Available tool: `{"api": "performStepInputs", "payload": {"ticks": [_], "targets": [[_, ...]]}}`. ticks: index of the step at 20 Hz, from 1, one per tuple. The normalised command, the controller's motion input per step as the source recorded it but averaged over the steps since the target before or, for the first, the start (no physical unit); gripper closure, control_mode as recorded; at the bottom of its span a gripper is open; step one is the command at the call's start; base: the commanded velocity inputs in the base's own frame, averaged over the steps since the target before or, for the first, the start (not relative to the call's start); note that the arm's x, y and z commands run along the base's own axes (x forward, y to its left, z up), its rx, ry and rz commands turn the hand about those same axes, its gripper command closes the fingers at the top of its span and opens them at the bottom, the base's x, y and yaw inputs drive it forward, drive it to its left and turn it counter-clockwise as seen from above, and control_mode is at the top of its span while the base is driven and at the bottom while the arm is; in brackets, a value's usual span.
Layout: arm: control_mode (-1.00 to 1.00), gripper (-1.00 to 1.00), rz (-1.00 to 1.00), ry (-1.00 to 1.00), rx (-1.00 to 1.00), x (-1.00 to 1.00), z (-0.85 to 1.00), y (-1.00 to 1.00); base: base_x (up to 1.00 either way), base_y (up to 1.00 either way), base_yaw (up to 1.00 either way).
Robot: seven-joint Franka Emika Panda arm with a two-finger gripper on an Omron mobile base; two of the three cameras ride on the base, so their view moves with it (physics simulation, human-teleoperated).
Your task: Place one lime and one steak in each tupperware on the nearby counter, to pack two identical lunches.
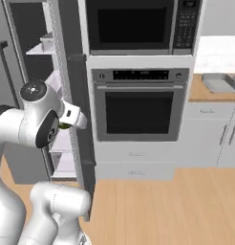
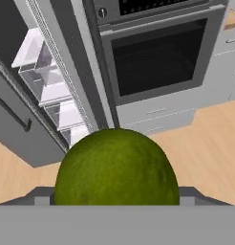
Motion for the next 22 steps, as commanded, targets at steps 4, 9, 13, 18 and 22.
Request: {"api": "performStepInputs", "payload": {"ticks": [4,9,13,18,22], "targets": [[1.00,1.00,0.00,0.00,0.00,0.00,0.00,0.00,0.90,-1.00,-0.22],[1.00,1.00,0.00,0.00,0.00,0.00,0.00,0.00,1.00,-1.00,-0.17],[1.00,1.00,0.00,0.00,0.00,0.00,0.00,0.00,1.00,-1.00,-0.11],[1.00,1.00,0.00,0.00,0.00,0.00,0.00,0.00,0.82,-1.00,-0.11],[1.00,1.00,0.00,0.00,0.00,0.00,0.00,0.00,0.70,-1.00,-0.15]]}}
